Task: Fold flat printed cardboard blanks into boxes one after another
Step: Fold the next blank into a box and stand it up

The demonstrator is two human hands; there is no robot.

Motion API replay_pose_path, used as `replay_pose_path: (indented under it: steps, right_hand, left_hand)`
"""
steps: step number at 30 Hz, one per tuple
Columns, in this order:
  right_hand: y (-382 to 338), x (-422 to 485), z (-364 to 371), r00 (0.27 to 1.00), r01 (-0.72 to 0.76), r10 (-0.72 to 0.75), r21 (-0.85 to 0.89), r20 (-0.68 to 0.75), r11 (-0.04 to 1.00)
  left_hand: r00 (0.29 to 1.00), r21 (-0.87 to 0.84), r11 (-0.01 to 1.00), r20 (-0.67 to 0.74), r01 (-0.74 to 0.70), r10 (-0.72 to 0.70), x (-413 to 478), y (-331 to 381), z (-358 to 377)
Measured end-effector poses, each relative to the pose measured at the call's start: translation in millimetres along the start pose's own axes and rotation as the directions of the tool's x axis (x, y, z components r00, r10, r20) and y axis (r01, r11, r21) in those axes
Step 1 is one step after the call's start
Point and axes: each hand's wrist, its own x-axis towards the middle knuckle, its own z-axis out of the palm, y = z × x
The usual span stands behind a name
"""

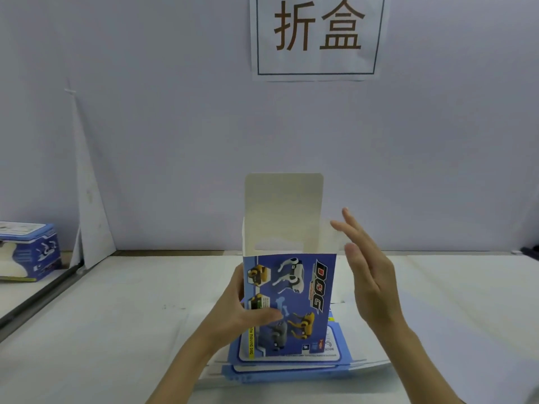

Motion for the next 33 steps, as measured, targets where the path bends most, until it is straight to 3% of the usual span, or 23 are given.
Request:
replay_pose_path:
  steps: [3,6,8,11,13,15,16,19,22,25,27,30,33]
  right_hand:
    - [8.4,-22.8,13.2,0.985,-0.053,0.075,0.145,-0.154,0.988]
    - [9.0,-48.9,36.3,0.966,-0.219,0.254,0.369,-0.047,0.903]
    - [7.2,-47.2,35.5,0.957,-0.275,0.288,0.405,0.030,0.872]
    - [6.0,-27.9,19.6,0.961,-0.223,0.257,0.260,-0.104,0.940]
    - [4.4,-16.2,9.1,0.985,-0.046,0.056,0.068,-0.162,0.997]
    - [3.6,-7.9,3.6,0.992,0.129,-0.129,-0.097,0.012,0.987]
    - [2.9,-5.2,2.2,0.983,0.161,-0.148,-0.119,0.108,0.980]
    - [4.0,0.0,-1.9,0.969,0.172,-0.150,-0.104,0.198,0.980]
    - [6.4,-1.8,-4.2,0.965,0.195,-0.171,-0.108,0.198,0.975]
    - [6.6,-3.2,-6.8,0.963,0.209,-0.188,-0.095,0.194,0.973]
    - [6.9,-5.7,-7.6,0.959,0.234,-0.212,-0.098,0.190,0.967]
    - [5.0,-9.8,-7.1,0.968,0.216,-0.198,-0.112,0.154,0.970]
    - [0.5,-14.0,-2.5,0.986,0.139,-0.130,-0.085,0.104,0.987]
  left_hand:
    - [1.000,-0.016,1.000,0.000,0.004,-0.004,-0.9,-2.3,0.7]
    - [1.000,-0.027,0.999,0.010,-0.023,0.023,-0.9,-4.3,-0.1]
    - [0.999,-0.036,0.999,0.023,-0.031,0.032,0.0,-4.8,-0.5]
    - [0.998,0.000,0.999,0.036,-0.049,0.049,1.0,-3.7,-0.8]
    - [0.999,0.057,0.998,0.045,-0.026,0.024,-0.4,1.0,-3.0]
    - [0.999,0.154,0.988,0.053,-0.019,0.011,-4.1,8.0,-10.5]
    - [0.998,0.156,0.986,0.030,-0.056,0.051,-6.8,13.4,-15.8]
    - [0.930,0.143,0.941,-0.166,-0.307,0.329,-12.1,38.5,-31.6]
    - [0.822,0.384,0.792,-0.130,-0.474,0.555,-7.2,60.4,-42.4]
    - [0.808,0.509,0.709,-0.045,-0.488,0.588,-4.9,63.7,-49.3]
    - [0.791,0.521,0.706,-0.092,-0.480,0.605,-7.9,54.6,-50.3]
    - [0.755,0.475,0.734,-0.195,-0.486,0.627,-17.3,30.8,-42.9]
    - [0.808,0.367,0.808,-0.203,-0.461,0.553,-26.8,9.2,-13.8]
